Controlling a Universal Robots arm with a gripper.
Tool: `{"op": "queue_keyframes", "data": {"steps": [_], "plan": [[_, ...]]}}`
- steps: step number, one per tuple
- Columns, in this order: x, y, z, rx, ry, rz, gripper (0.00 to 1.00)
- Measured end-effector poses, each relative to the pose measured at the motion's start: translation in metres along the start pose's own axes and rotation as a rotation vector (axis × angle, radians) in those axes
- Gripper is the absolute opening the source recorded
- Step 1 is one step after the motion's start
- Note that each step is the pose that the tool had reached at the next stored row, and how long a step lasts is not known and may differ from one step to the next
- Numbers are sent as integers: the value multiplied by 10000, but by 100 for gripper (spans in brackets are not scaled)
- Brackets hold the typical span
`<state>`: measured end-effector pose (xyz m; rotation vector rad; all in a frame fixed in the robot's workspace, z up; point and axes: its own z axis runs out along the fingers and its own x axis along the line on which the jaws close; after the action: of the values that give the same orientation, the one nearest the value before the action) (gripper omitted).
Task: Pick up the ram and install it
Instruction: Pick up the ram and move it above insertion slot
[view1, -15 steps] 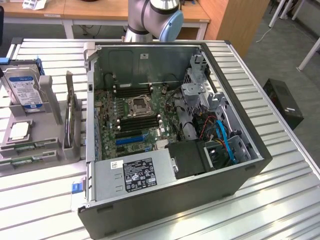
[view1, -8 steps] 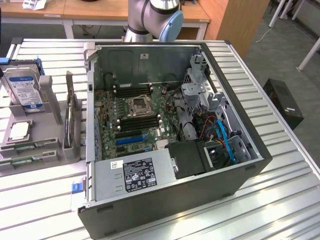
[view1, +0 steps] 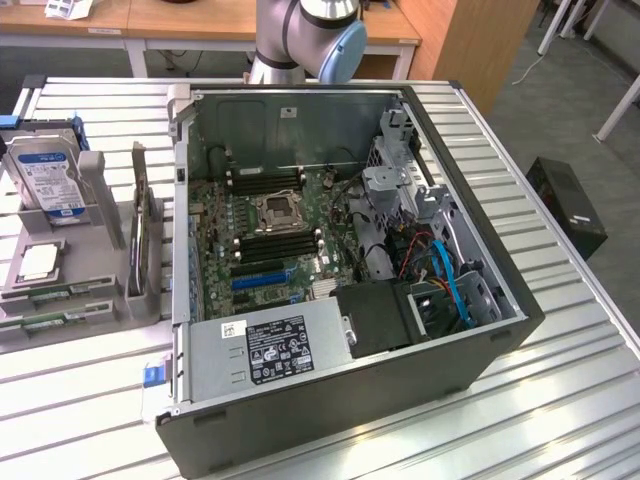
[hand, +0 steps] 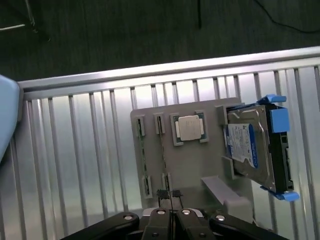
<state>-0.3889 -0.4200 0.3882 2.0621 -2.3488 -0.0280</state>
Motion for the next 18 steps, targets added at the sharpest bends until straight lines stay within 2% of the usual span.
{"op": "queue_keyframes", "data": {"steps": [2, 8, 13, 18], "plan": [[0, 0, 0, 1, 8, -230, 11], [0, 0, 0, 1, 9, -255, 11], [0, 0, 0, 1, 18, -648, 11], [0, 0, 0, 1, 20, -690, 11]]}}
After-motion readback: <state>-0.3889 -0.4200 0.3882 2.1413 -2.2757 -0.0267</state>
